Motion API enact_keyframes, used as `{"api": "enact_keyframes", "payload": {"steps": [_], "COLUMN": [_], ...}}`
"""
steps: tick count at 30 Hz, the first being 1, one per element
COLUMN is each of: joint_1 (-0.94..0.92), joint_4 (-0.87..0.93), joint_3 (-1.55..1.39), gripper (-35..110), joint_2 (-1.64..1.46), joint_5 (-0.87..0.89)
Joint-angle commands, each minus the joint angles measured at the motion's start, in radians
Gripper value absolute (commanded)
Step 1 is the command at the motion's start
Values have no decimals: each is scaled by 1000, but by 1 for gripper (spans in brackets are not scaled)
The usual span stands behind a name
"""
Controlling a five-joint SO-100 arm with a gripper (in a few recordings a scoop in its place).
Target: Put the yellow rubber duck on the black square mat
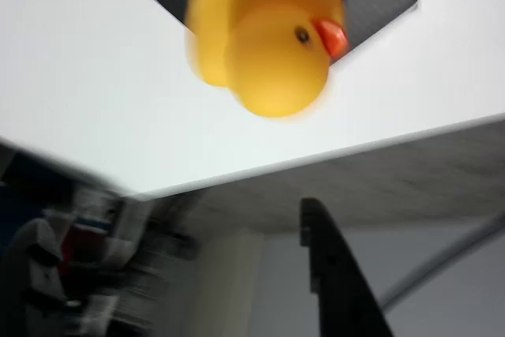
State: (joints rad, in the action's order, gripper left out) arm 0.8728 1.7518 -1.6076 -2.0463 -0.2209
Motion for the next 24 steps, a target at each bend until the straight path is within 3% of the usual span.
{"api": "enact_keyframes", "payload": {"steps": [1, 11, 17, 24], "joint_1": [-155, -689, -914, -973], "joint_4": [11, 8, -147, -201], "joint_3": [77, 247, 244, 199], "gripper": [35, 25, 21, 6], "joint_2": [-69, -77, -80, -78], "joint_5": [-17, -3, 12, 167]}}
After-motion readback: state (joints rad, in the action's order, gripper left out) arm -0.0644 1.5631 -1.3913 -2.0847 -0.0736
